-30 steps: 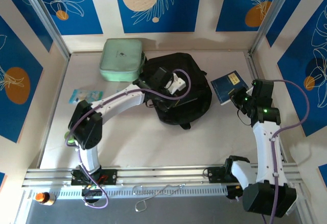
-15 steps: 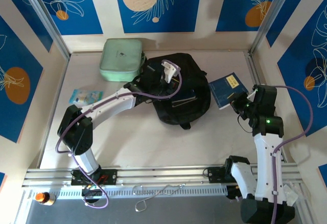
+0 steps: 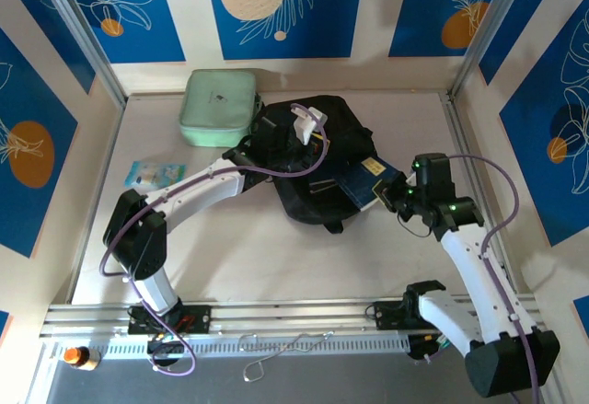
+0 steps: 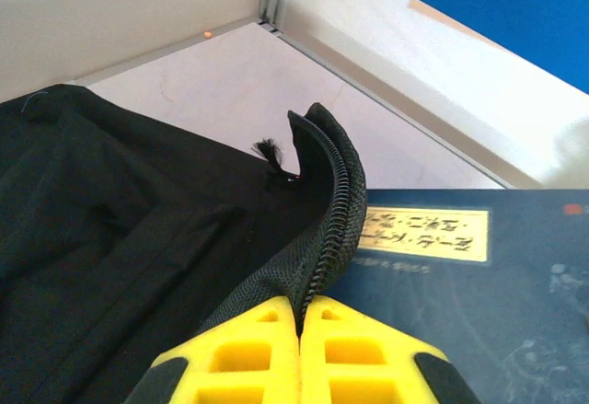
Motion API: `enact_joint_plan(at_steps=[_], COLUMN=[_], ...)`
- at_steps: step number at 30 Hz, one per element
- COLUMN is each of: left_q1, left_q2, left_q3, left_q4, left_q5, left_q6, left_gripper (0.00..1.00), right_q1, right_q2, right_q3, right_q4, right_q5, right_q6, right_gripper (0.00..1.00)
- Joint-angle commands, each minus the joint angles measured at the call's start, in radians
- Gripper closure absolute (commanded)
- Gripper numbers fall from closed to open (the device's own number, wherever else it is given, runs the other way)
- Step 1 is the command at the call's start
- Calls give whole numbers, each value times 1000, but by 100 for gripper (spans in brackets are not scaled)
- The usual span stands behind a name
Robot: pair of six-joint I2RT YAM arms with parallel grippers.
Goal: Pack the student bag
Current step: Place the book in the student bag.
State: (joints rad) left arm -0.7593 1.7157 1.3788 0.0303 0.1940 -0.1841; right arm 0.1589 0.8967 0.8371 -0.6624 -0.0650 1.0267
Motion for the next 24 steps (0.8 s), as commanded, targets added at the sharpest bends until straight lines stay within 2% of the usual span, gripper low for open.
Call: enact_joint_plan(at_steps=[1,4,10,17,24], left_q1=[-4,-5,-5,-5,-4], left_q2=[-46,-47,-47,-45,-53], left_q3=[12,13,11,8,-3], left_q4=[108,102,109,111,102], left_q5=[69,85,106,118,119], left_q6=[-8,-10,-30,-43,-53], left_gripper=[100,100,100,100,100], right_q1=[33,55,103,142,148], right_q2=[26,64,159,302,486], right_q3=[-9,-25,-63,-75,-27], right_q4=[154,234,332,415,521], right_q5=[-34,-52,7,148,124], right_q6=[71,104,175,232,264], right_gripper=[100,100,100,100,100])
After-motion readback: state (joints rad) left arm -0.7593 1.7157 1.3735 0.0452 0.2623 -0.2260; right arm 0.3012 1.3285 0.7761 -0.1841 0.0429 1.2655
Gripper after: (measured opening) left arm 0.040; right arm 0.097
